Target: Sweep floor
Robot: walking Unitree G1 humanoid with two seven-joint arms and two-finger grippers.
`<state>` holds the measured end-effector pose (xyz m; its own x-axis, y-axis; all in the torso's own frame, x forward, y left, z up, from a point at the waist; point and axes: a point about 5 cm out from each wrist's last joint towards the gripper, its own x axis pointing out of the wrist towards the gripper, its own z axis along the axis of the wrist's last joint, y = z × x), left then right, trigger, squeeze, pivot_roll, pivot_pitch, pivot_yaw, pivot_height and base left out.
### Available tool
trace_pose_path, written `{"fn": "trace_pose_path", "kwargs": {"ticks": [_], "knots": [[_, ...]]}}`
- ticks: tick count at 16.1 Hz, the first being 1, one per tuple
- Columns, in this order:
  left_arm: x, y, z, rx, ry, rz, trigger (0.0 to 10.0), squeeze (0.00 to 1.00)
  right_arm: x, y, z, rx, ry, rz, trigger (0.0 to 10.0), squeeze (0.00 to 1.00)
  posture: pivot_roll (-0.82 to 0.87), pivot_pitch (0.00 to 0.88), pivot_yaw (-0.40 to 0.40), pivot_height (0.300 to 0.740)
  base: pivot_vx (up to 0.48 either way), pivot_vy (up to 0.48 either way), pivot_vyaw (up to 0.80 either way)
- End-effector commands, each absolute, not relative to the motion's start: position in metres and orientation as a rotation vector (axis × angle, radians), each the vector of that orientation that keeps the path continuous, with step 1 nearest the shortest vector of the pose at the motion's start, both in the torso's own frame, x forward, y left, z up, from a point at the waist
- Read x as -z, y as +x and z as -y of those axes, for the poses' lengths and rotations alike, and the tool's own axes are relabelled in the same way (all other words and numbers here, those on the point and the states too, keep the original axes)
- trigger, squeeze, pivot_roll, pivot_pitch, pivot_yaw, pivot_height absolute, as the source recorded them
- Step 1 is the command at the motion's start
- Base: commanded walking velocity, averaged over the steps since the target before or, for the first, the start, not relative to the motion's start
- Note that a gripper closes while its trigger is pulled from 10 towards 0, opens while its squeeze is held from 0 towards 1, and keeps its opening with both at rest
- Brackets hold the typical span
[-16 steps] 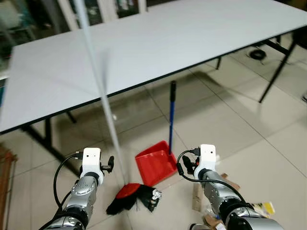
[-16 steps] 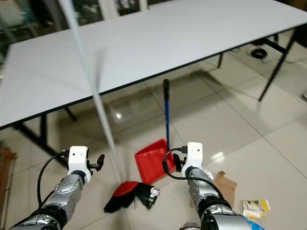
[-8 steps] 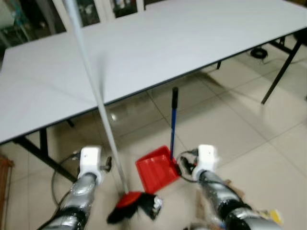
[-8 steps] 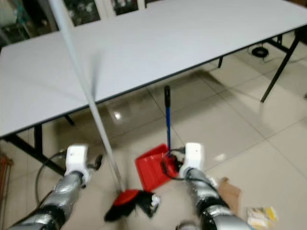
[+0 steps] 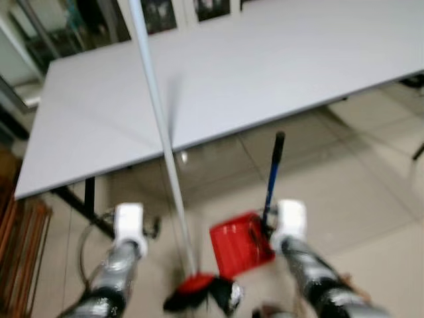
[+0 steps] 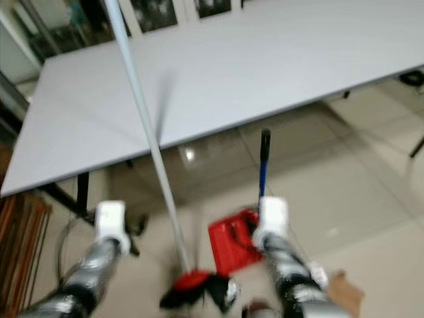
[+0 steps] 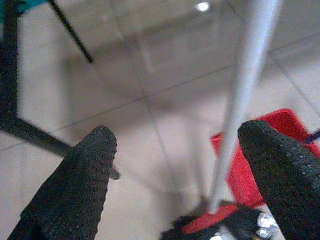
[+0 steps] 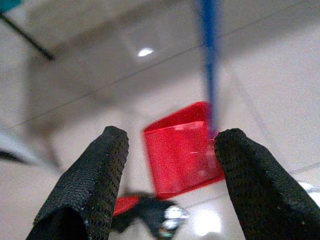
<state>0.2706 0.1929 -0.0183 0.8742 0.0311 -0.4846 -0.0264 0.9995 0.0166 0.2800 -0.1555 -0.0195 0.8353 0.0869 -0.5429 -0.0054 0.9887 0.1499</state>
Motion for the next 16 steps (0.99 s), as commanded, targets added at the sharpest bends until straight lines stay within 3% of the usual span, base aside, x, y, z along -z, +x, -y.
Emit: {"fn": "trace_pose_path", "kwargs": {"ticks": [1,16], "knots": [[0.018,0.269,-0.207,-0.060,0.035,-0.517,10.0,0.00,0.019,0.281,0.140,-0.082,0.163,-0.582,10.0,0.00,-0.16,0.089,0.128,0.740,0.000,0.000,0.00],[0.015,0.275,-0.194,0.029,0.051,-0.518,10.0,0.00,0.026,0.272,0.143,-0.041,0.197,-0.587,10.0,0.00,-0.18,0.141,0.165,0.740,0.000,0.000,0.00]]}}
